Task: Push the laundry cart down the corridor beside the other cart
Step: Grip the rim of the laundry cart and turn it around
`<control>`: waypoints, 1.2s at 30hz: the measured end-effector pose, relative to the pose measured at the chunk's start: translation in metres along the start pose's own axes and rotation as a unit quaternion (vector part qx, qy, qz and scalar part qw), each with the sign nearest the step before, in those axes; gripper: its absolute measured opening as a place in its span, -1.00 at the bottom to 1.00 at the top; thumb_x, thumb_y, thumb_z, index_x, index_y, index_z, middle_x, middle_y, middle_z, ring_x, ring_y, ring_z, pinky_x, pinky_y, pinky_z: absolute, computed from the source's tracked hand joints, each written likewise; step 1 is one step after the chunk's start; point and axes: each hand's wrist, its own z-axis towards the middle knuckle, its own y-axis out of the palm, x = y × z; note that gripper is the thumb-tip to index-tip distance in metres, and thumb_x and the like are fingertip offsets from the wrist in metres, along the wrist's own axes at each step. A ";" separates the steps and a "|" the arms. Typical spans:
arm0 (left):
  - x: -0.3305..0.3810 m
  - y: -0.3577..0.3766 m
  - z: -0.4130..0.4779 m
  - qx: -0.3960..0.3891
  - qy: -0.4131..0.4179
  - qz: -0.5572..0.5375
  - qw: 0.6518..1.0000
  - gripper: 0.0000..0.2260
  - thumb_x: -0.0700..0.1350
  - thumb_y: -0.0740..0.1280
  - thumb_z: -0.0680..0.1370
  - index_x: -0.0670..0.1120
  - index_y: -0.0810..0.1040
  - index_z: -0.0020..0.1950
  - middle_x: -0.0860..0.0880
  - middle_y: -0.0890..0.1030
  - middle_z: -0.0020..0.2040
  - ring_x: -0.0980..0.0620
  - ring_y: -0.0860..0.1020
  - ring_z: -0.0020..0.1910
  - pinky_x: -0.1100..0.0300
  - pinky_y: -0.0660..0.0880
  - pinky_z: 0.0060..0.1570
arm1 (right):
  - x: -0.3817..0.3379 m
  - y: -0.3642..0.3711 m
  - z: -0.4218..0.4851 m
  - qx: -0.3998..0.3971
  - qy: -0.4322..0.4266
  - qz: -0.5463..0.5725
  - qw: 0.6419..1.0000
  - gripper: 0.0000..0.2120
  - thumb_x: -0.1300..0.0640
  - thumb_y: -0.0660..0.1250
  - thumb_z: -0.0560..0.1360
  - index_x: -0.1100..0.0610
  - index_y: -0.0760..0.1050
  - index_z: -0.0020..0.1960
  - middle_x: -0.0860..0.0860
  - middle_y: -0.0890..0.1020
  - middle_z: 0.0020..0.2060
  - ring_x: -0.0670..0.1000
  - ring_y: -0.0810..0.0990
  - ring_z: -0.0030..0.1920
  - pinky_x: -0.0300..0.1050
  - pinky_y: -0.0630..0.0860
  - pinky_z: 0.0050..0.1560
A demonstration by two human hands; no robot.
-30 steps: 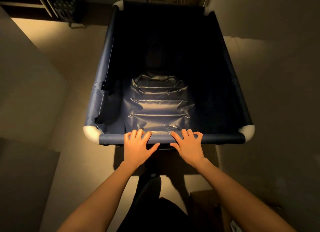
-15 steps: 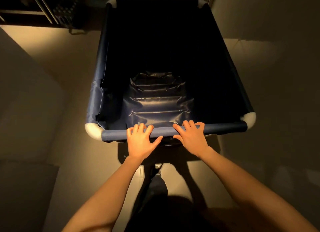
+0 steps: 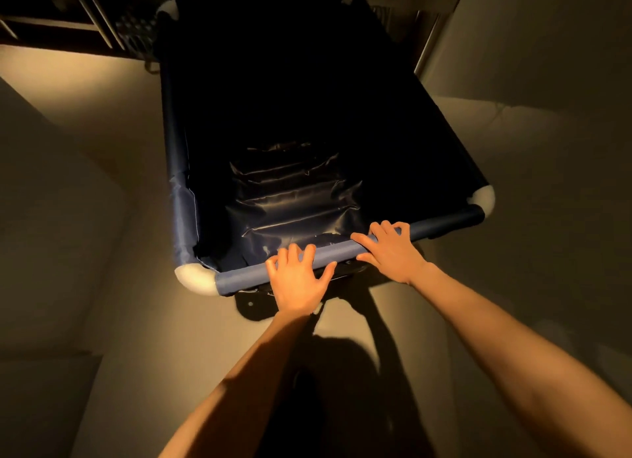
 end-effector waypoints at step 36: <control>0.060 -0.011 -0.135 -0.003 -0.012 0.054 0.998 -0.56 0.30 0.16 0.42 0.00 0.56 -0.01 -0.04 0.57 -0.12 -0.06 0.51 -0.10 -0.01 0.39 -0.06 | -0.005 0.013 -0.142 0.019 -0.014 0.025 0.999 -0.61 -0.11 0.38 0.41 -0.01 0.46 0.18 0.17 0.55 -0.08 0.17 0.49 -0.10 0.11 0.21 -0.02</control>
